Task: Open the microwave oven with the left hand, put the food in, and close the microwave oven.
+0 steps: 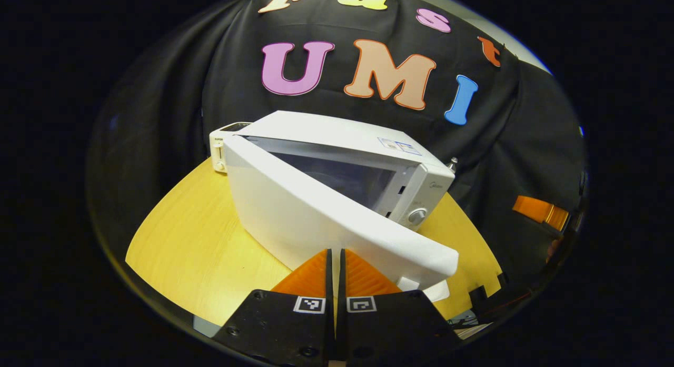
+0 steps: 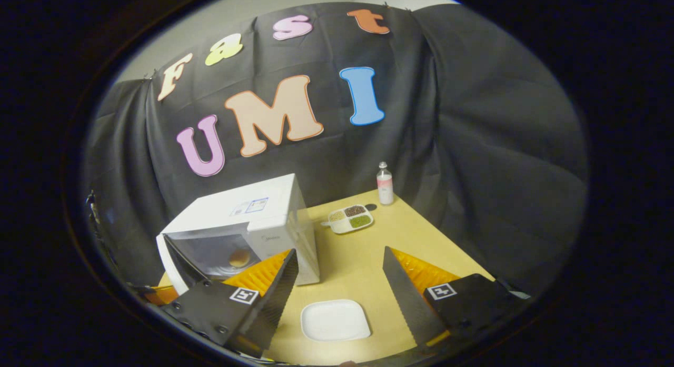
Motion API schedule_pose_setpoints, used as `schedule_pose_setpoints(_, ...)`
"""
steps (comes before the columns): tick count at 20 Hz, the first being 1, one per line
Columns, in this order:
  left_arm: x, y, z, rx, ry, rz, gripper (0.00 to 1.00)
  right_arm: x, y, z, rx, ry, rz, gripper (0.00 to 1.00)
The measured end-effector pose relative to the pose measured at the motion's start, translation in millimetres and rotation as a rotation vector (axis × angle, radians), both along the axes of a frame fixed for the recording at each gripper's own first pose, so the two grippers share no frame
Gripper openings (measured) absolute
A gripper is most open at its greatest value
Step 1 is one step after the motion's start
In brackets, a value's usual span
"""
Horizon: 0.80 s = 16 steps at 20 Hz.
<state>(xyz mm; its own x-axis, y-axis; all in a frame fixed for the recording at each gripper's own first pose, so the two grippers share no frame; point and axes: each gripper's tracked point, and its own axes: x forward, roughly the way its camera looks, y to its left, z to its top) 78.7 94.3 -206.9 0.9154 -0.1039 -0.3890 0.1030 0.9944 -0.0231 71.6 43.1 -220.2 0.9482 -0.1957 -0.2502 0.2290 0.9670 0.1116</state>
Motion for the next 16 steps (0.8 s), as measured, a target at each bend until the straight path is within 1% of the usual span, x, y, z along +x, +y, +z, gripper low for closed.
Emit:
schedule_pose_setpoints(1, 4, -8, -1, 0.0, -0.003, -0.005, 0.01, 1, -1, -4, 0.008, 0.005, 0.011, 0.92)
schedule_pose_setpoints(2, 8, -16, -1, 0.001, -0.007, -0.009, 0.01, 1, 0, -7, 0.017, 0.011, 0.023, 0.99)
schedule_pose_setpoints(7, 25, -47, 3, 0.01, -0.031, -0.026, 0.0, 0, 2, -24, 0.027, 0.044, 0.073, 0.99)
schedule_pose_setpoints(16, 52, -78, 2, 0.001, -0.047, -0.029, 0.01, 2, -12, -22, 0.034, 0.038, 0.078, 1.0)
